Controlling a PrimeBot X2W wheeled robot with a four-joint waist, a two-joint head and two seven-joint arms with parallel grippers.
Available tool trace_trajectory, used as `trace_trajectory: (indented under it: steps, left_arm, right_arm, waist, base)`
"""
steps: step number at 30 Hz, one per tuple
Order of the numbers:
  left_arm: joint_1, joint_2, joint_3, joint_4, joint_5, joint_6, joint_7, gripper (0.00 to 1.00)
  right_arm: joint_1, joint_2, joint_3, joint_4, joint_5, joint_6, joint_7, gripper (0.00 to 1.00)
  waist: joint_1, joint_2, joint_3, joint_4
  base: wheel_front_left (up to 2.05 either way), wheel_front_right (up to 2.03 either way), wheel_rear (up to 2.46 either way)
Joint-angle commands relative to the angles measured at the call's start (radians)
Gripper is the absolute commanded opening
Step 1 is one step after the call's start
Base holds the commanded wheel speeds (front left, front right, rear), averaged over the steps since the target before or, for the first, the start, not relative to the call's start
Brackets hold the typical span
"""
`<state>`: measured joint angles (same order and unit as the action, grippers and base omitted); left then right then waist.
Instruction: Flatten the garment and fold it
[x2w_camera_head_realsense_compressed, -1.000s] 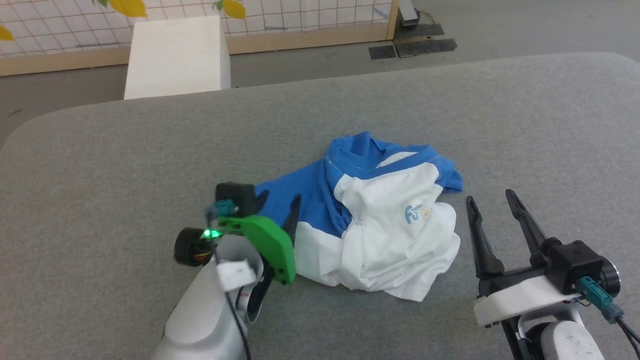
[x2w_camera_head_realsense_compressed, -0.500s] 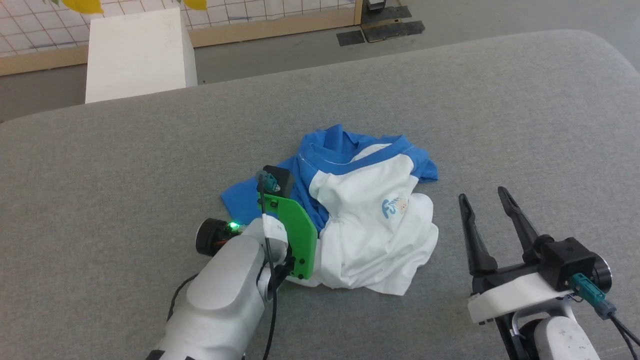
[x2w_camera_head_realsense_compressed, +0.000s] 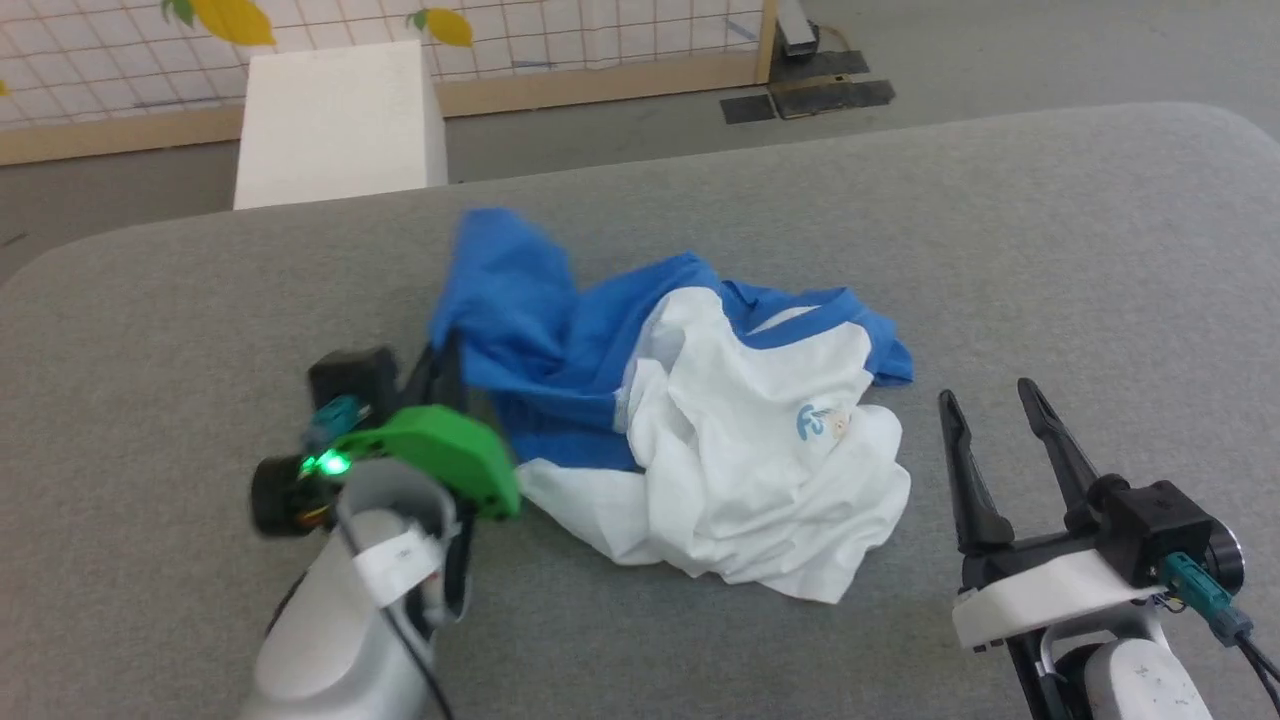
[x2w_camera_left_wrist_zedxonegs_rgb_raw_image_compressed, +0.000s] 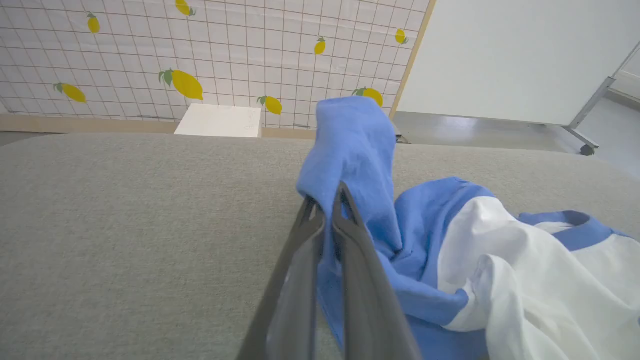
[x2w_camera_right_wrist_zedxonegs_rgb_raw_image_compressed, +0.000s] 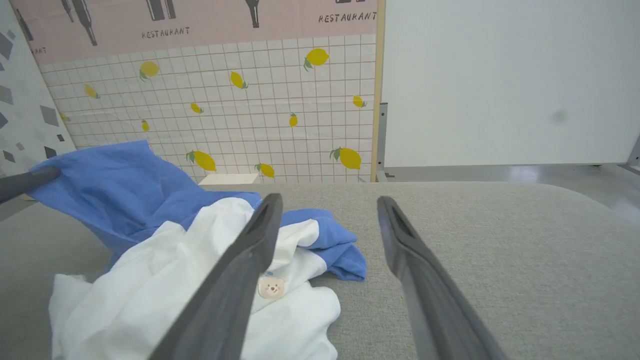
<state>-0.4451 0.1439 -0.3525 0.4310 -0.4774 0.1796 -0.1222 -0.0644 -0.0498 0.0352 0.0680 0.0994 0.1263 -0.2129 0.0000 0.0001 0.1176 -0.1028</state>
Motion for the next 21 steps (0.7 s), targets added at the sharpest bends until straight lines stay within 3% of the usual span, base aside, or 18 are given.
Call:
trace_trajectory:
  steps: [1, 12, 13, 14, 17, 21]
  left_arm:
    - [0.053, 0.028, 0.026, -0.037, -0.013, 0.027, -0.014, 0.0]
    - [0.394, 0.145, 0.18, -0.213, -0.08, 0.219, 0.093, 0.0]
    - [0.403, 0.144, 0.183, -0.218, -0.085, 0.222, 0.098, 0.29]
    - [0.407, 0.143, 0.185, -0.227, -0.09, 0.218, 0.095, 1.0]
    - [0.399, 0.129, 0.177, -0.256, -0.091, 0.195, 0.054, 1.0]
    - [0.357, 0.091, 0.168, -0.297, -0.075, 0.134, -0.093, 1.0]
  right_arm:
    - [0.007, 0.0, -0.001, -0.006, 0.005, 0.004, -0.004, 1.0]
    - [0.007, 0.0, -0.038, -0.007, 0.001, 0.004, 0.03, 1.0]
    - [0.004, 0.0, -0.046, -0.006, -0.001, 0.004, 0.042, 1.0]
    - [-0.002, 0.0, -0.057, -0.003, -0.004, 0.004, 0.059, 1.0]
    - [-0.027, 0.0, -0.094, 0.013, -0.012, 0.004, 0.127, 1.0]
    - [-0.1, 0.0, -0.162, 0.049, -0.028, 0.004, 0.254, 1.0]
  waist:
    - [0.0, -0.0001, -0.001, 0.03]
    - [0.0, -0.0001, 0.004, 0.121]
    - [0.0, -0.0001, 0.007, 0.127]
    - [0.0, -0.0001, 0.011, 0.135]
    - [0.0, -0.0001, 0.024, 0.157]
    - [0.0, -0.0001, 0.054, 0.186]
  base:
    - [0.0, 0.0, 0.0]
    - [0.0, 0.0, 0.0]
    - [0.0, 0.0, 0.0]
    - [0.0, 0.0, 0.0]
    - [0.0, 0.0, 0.0]
    - [0.0, 0.0, 0.0]
